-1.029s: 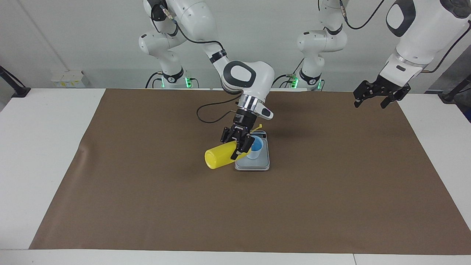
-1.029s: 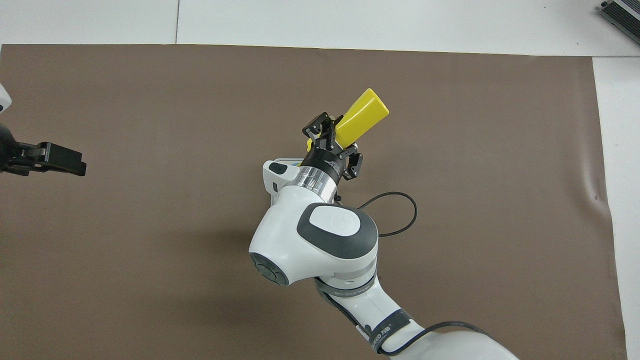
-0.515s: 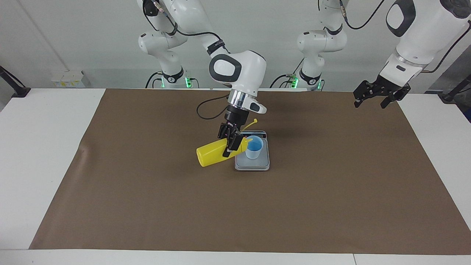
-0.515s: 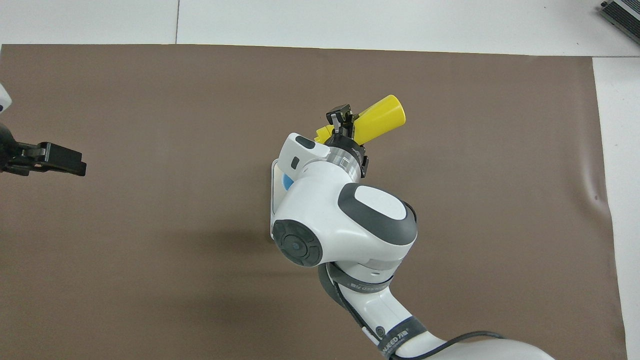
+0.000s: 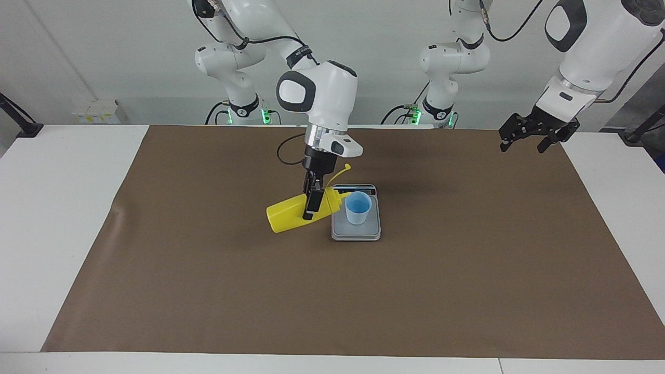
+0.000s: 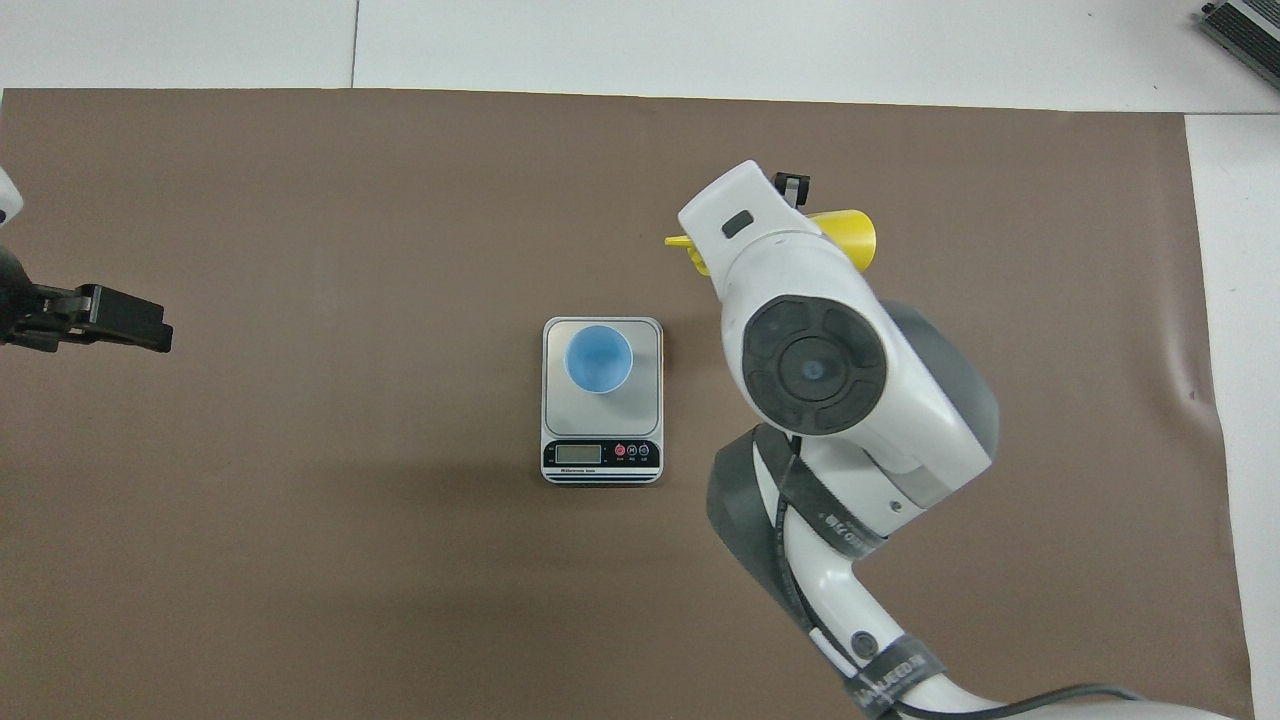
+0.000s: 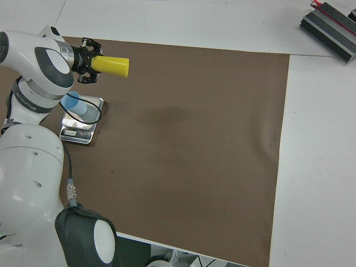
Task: Pour seasoning into cup on scale with both arms
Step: 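Carry the bottle with the right gripper back toward its spot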
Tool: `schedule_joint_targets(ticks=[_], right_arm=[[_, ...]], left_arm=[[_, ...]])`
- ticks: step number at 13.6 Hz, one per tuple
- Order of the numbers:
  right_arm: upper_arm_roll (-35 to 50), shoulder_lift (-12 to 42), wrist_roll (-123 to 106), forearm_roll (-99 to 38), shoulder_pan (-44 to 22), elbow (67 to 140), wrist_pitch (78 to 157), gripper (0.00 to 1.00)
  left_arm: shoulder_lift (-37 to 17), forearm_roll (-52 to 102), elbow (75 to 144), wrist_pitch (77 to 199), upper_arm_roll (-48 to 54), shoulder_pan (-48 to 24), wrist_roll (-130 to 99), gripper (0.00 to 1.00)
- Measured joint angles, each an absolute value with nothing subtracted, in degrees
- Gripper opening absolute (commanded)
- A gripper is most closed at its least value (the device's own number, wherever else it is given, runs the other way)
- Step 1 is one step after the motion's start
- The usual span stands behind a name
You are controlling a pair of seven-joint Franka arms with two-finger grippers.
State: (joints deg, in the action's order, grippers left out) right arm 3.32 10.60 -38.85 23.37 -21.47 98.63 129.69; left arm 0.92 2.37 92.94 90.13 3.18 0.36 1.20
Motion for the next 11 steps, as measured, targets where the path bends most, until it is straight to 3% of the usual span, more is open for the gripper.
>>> schedule_joint_targets(ticks=[7, 11], right_arm=[[3.1, 7.2, -54.2, -4.8, -7.3, 99.8, 129.4, 0.0], [3.0, 6.3, -65.4, -24.3, 1.0, 104.1, 129.5, 0.0]], left_arm=[[0.9, 2.4, 92.9, 90.1, 3.2, 0.4, 1.2, 1.0], [0.9, 2.4, 92.9, 90.1, 3.2, 0.4, 1.2, 1.0]])
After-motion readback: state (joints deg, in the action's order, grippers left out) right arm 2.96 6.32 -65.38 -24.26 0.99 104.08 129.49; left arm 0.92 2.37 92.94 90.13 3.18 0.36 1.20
